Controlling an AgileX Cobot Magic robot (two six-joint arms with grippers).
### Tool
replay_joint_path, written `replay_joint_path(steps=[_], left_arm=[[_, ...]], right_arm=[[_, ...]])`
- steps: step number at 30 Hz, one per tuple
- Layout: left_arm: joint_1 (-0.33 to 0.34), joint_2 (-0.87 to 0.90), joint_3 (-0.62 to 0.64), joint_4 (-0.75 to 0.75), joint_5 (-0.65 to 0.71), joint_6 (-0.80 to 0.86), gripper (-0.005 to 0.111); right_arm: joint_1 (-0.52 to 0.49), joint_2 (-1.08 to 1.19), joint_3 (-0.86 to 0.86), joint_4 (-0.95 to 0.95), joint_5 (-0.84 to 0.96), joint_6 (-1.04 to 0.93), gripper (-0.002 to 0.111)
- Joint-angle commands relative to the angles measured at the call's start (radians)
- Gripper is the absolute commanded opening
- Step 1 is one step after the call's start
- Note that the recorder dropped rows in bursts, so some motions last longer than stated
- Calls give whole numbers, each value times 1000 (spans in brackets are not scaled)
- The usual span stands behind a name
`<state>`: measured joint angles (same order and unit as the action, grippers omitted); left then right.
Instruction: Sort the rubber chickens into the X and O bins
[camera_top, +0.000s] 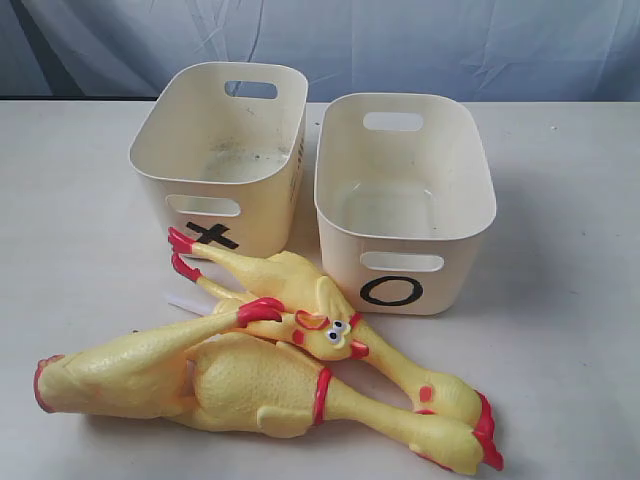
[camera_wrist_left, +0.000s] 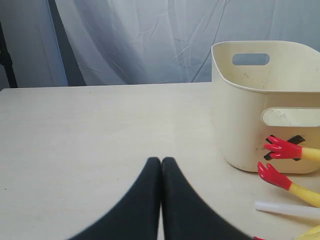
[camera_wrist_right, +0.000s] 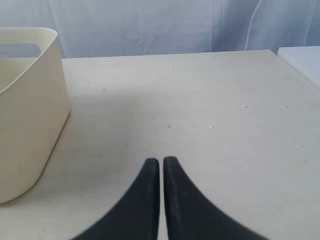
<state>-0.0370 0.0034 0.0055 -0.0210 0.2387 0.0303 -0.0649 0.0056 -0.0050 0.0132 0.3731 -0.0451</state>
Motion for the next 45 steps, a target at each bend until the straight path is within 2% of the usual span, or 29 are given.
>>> replay_joint_path(steps=[1, 17, 19, 26, 28, 37, 39, 44, 45], left_arm=[[-4, -3, -6, 0, -6, -1, 0], [-4, -3, -6, 0, -8, -1, 0], [-4, -3, -6, 0, -8, -1, 0], [-4, -3, -6, 0, -8, -1, 0], [-4, -3, -6, 0, -8, -1, 0], [-4, -3, -6, 0, -8, -1, 0], [-4, -3, -6, 0, -8, -1, 0], [-4, -3, -6, 0, -8, -1, 0], [-4, -3, -6, 0, -8, -1, 0]], right_arm=[[-5, -6, 5, 1, -13, -4, 4], [-5, -6, 5, -29, -11, -3, 4], [-5, -6, 5, -33, -63, -3, 4], [-5, -6, 5, -46, -604, -5, 4], [-5, -6, 5, -46, -684, -5, 4], [-5, -6, 5, -48, -704, -6, 4], [-5, -6, 5, -46, -775, -6, 4], [-1, -6, -35, -36, -1358, -6, 4], [-1, -6, -67, -28, -1424, -6, 4]])
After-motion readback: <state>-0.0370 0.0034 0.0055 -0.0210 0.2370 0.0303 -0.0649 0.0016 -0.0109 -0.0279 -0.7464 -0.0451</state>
